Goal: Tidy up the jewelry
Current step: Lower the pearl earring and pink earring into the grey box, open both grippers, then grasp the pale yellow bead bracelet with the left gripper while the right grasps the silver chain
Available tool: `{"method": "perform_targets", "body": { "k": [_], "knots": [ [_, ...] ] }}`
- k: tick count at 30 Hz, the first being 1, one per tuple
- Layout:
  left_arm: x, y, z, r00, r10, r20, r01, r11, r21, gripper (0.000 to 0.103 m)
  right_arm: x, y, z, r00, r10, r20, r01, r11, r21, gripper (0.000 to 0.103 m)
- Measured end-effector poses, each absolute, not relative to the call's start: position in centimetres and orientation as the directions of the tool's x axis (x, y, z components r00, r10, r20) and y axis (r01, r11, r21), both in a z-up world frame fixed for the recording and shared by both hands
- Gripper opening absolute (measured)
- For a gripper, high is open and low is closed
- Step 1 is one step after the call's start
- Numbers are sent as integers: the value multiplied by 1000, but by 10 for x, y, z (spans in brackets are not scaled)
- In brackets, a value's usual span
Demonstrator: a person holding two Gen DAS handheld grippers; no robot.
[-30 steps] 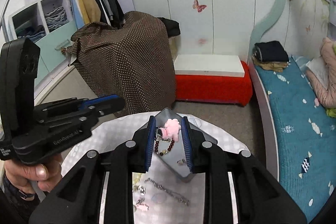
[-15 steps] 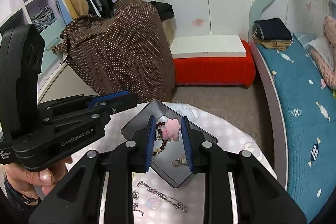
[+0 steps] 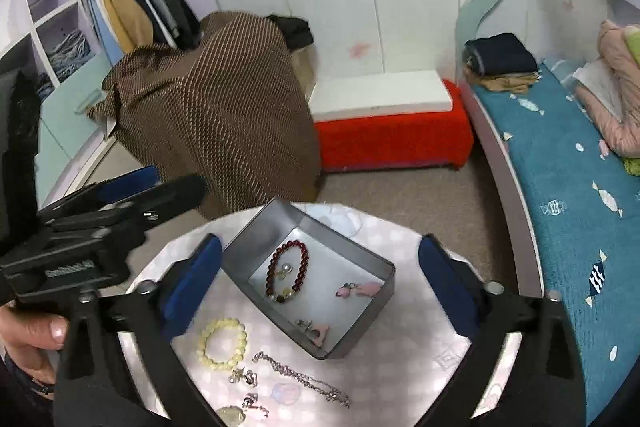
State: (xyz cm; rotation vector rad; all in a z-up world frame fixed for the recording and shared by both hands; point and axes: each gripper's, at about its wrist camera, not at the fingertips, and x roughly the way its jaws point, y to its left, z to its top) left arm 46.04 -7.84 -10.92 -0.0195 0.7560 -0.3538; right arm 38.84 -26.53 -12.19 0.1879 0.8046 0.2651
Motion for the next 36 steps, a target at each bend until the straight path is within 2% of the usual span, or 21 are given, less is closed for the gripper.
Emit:
{"method": "perform_targets", "body": {
  "k": [6,22,30,36],
  "knots": [
    [437,-67,-93,736,-258,-626,264,961,-85,97,383,-268,-118,672,297,-679,-147,952,270,95],
    [374,-42,-75,793,-220,-568,226,972,-61,97,340,-273,-98,724,289,-626,-163,954,251,95],
    [338,-36,-65,821,-204,-533,213,976,-47,98,304,-269,-82,769,288,-572,-182,955,236,95],
    [310,-23,-72,835,-168,-523,179,983,-31,98,271,-264,-80,785,292,-546,-202,954,220,95]
  ]
}}
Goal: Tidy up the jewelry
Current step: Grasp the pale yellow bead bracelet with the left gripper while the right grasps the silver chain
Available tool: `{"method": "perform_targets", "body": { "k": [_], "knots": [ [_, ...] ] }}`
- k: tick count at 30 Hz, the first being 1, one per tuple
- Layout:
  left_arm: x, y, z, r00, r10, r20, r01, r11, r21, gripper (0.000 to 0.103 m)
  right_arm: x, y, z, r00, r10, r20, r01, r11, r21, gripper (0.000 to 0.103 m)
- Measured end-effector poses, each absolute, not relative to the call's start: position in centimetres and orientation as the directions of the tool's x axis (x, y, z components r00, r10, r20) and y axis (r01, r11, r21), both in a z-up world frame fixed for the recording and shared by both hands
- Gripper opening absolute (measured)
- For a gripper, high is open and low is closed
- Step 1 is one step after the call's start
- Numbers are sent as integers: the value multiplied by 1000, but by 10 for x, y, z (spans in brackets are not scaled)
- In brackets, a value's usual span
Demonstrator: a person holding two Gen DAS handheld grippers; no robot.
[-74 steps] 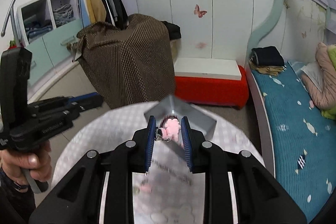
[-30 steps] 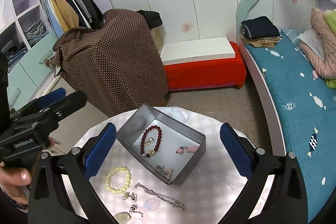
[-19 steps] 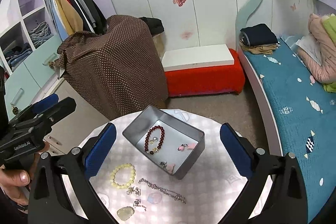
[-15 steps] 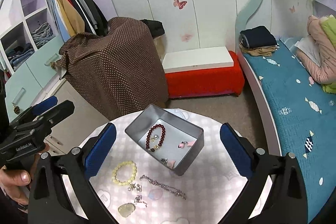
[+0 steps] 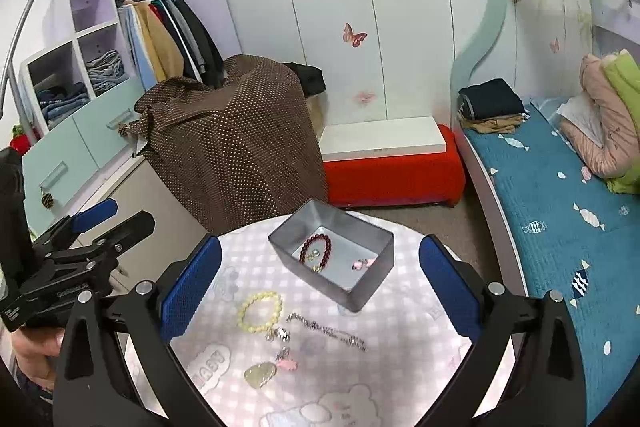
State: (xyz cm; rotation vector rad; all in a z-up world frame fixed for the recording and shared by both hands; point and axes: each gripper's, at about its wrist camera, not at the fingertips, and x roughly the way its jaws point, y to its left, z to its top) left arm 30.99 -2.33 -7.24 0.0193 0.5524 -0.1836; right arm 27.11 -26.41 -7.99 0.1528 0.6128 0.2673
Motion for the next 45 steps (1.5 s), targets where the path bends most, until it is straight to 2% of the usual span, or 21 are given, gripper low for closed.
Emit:
{"method": "perform_targets", "body": {
  "k": [16,36,37,38,39,42,45],
  "knots": [
    [277,-2,-152,785,-89,-613,102,995,-14,98,223,-250,-124,769,231,-596,-184,973,141,95],
    [354,-22,-252,624,-39,-780,104,994,33,97,248,-259,-184,664,227,-713,-139,974,180,95],
    [356,-22,-255,617,-40,-786,104,994,30,94,250,-260,-186,660,227,-716,-139,974,181,95],
    [359,-22,-259,604,-43,-796,103,994,24,80,252,-261,-189,655,227,-721,-138,974,181,95],
    [361,-21,-262,589,-52,-807,107,994,14,73,254,-261,-191,650,225,-725,-137,974,179,95],
    [364,-22,-267,587,-58,-808,117,993,13,65,260,-262,-197,638,226,-737,-139,974,178,95],
    [363,-27,-265,585,-84,-806,154,988,8,40,267,-261,-204,626,227,-746,-149,974,171,95]
  ]
}}
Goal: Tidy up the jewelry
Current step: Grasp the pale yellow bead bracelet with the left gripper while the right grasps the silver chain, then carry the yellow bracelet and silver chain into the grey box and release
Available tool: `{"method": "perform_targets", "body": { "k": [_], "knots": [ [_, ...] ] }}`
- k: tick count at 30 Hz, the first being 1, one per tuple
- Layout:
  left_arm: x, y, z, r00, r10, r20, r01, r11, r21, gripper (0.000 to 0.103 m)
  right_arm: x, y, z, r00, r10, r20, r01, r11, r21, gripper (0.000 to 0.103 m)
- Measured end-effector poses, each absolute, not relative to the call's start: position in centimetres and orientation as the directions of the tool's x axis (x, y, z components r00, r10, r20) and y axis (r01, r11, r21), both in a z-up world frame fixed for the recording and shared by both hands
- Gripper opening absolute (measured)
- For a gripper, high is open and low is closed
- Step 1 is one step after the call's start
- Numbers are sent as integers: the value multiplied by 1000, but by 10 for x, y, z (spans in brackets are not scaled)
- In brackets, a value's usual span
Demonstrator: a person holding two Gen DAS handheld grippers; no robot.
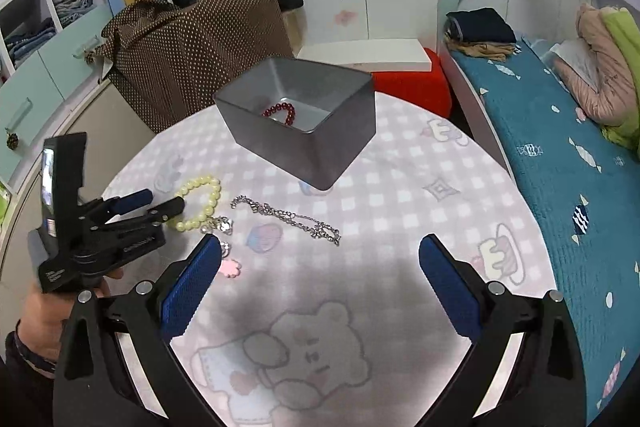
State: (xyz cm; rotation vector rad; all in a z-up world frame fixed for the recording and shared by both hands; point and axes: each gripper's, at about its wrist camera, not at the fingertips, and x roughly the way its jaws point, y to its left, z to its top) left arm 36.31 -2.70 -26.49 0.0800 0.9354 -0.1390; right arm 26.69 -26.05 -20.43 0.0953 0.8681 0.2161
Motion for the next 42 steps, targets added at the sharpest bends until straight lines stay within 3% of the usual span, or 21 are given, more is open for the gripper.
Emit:
{"method": "perform_targets", "body": {
  "k": [2,5,8,10,15,17,19,22,31,42],
  "knots": [
    [362,-31,-263,577,-111,-809,188,982,-1,11,274,-257,-212,615,229,-755,-165,973,161,95],
    [358,-32,-261,561,-157,-813,218,975,-38,9,286,-251,-224,591,223,-775,-192,972,133,95],
    [348,-27,-256,572,-168,-803,220,974,-47,9,299,-247,-236,577,227,-784,-220,968,119,87],
    [344,-21,-251,579,-171,-797,209,976,-57,9,308,-245,-243,554,221,-802,-234,967,105,63],
    [331,-6,-240,596,-166,-786,184,981,-68,9,311,-234,-250,553,204,-808,-280,959,50,56],
    [327,-2,-238,600,-167,-782,180,981,-72,9,306,-230,-250,557,210,-804,-313,949,31,42],
    [323,1,-236,604,-168,-779,177,981,-75,9,300,-224,-250,566,198,-800,-344,939,-11,21],
    [319,4,-233,608,-172,-775,175,981,-80,9,295,-223,-250,573,196,-796,-360,933,-30,9],
    [315,7,-227,616,-181,-766,171,981,-94,10,290,-229,-246,549,254,-796,-344,937,61,8],
    [311,5,-205,646,-212,-733,201,974,-104,10,276,-231,-194,592,333,-734,-374,920,116,8]
  ]
}}
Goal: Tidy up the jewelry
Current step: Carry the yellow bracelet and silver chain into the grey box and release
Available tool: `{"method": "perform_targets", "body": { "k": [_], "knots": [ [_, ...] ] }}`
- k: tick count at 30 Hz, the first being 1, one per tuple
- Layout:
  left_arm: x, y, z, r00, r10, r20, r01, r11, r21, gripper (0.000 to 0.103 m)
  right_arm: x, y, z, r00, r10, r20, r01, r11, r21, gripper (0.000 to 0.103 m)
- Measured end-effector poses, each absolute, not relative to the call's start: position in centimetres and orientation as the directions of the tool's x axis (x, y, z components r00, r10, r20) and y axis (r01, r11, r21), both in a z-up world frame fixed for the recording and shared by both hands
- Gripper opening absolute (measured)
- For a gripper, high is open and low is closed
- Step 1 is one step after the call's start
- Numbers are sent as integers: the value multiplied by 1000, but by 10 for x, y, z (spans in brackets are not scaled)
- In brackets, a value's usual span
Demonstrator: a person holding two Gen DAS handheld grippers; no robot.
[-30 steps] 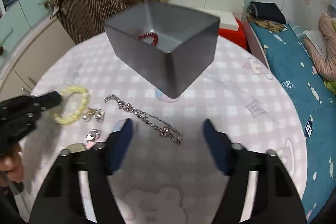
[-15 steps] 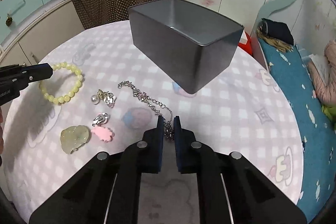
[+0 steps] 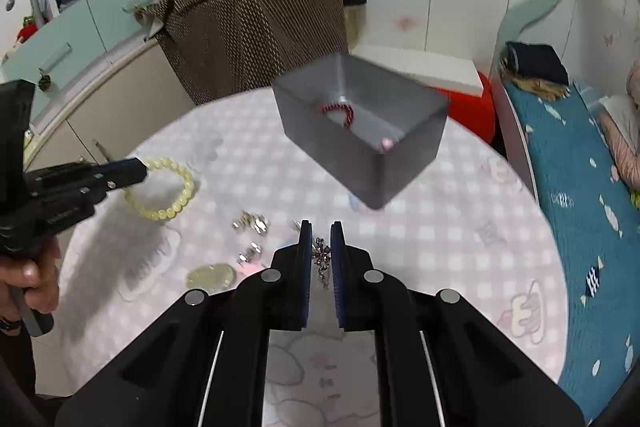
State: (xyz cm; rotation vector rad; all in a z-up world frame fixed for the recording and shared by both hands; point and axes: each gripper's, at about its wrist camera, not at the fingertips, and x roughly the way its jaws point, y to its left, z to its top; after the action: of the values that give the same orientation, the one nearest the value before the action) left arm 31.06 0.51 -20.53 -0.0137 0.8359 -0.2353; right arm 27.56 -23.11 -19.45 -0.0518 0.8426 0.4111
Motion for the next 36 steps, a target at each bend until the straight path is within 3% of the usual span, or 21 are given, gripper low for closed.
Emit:
{"method": "perform_targets", "body": {
  "k": [13,28,36],
  "knots": [
    [310,-3,-164,673,-288,-681,273,953,-133,9,271,-227,-143,642,365,-675,-418,904,91,8],
    [353,-47,-72,720,-390,-574,408,907,-105,9,304,-222,-50,738,383,-556,-451,892,16,8],
    [406,-76,-60,675,-430,-600,444,886,-136,9,342,-228,-36,748,364,-554,-424,906,23,8]
  ]
}}
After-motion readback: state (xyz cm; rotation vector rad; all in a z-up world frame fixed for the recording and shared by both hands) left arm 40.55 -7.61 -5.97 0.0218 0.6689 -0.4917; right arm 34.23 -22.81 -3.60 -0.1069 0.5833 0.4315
